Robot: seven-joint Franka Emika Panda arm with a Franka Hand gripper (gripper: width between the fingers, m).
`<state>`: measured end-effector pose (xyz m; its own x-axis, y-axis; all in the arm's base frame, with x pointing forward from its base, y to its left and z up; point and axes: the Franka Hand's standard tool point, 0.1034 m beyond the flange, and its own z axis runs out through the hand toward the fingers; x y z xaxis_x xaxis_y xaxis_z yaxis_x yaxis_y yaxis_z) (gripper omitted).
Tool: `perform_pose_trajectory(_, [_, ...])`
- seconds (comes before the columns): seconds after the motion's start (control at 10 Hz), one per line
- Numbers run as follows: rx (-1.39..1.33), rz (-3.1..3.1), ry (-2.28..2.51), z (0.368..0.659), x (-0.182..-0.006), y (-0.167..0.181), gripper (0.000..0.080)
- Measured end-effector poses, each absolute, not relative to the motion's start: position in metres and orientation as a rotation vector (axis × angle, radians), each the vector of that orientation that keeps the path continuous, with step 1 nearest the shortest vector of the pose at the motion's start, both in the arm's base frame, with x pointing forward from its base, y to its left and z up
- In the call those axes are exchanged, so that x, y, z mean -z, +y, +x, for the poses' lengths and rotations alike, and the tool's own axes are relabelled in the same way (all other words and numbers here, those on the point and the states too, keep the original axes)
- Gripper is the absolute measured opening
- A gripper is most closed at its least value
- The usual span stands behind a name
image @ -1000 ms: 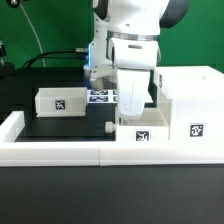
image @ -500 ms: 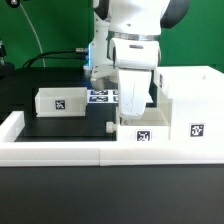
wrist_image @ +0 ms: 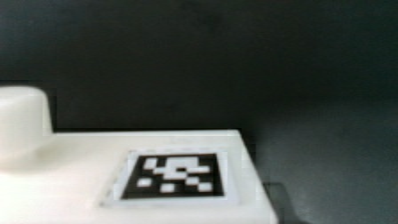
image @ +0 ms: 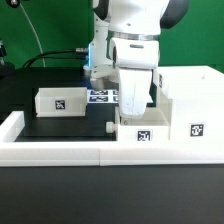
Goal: Assemble drawer
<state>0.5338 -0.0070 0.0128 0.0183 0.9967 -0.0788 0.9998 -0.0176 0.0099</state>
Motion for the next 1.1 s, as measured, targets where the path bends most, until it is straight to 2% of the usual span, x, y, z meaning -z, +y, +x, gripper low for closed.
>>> perform_pose_trajectory(1.1, [0.058, 2.211, 2.133, 0.5328, -0.0106, -0.0040, 0.0044])
